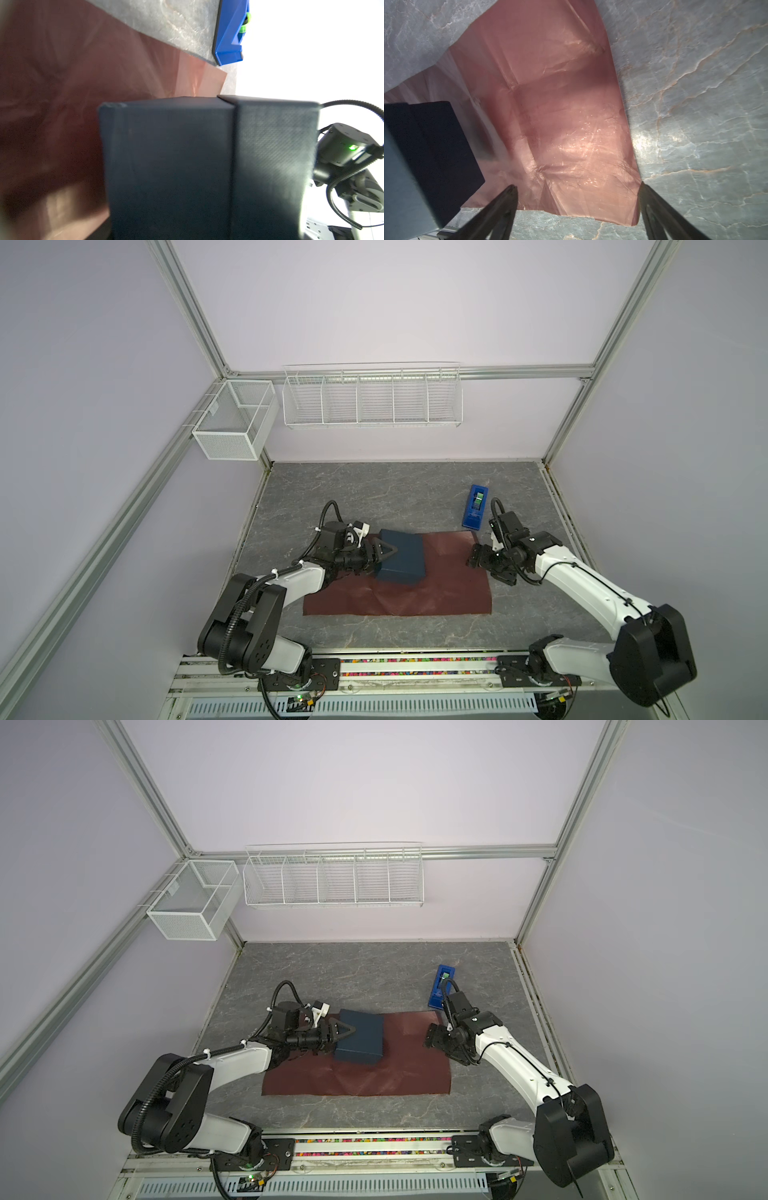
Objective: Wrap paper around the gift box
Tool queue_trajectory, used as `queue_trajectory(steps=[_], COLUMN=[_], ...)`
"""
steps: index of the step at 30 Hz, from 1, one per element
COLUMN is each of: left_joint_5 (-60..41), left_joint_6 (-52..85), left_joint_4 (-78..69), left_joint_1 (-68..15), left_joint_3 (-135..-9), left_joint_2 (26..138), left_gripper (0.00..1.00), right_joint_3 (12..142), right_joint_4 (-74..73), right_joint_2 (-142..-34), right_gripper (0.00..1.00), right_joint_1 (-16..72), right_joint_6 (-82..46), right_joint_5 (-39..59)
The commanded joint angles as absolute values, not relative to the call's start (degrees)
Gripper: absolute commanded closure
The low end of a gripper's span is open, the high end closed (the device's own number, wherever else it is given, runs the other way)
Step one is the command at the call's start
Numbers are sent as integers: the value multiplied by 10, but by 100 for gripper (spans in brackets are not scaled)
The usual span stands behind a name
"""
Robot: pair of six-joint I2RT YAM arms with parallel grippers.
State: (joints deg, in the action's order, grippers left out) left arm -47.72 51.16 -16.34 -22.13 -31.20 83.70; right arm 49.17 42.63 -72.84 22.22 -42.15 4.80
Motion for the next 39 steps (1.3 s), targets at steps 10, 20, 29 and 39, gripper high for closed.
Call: queue_trajectory(steps=[10,20,29,39], left_joint_5=[-489,-416,-337,-321], left_joint_6=[547,407,329,324], left_joint_4=[-258,-18,137,169], left_joint_1=[-242,-243,-243,-243], left_joint_3=[-285,-335,-391,-414], left_joint_2=[878,850,810,798], left_gripper=[33,8,0,0], right_joint_3=[492,499,529,590], right_joint_4=[418,426,431,376], right_joint_2=[-734,-731,-738,-815], right_gripper=[8,8,10,10], right_joint_1=[221,221,239,332], right_joint_6=[-429,-427,-415,-422], right_joint_5=[73,74,95,165])
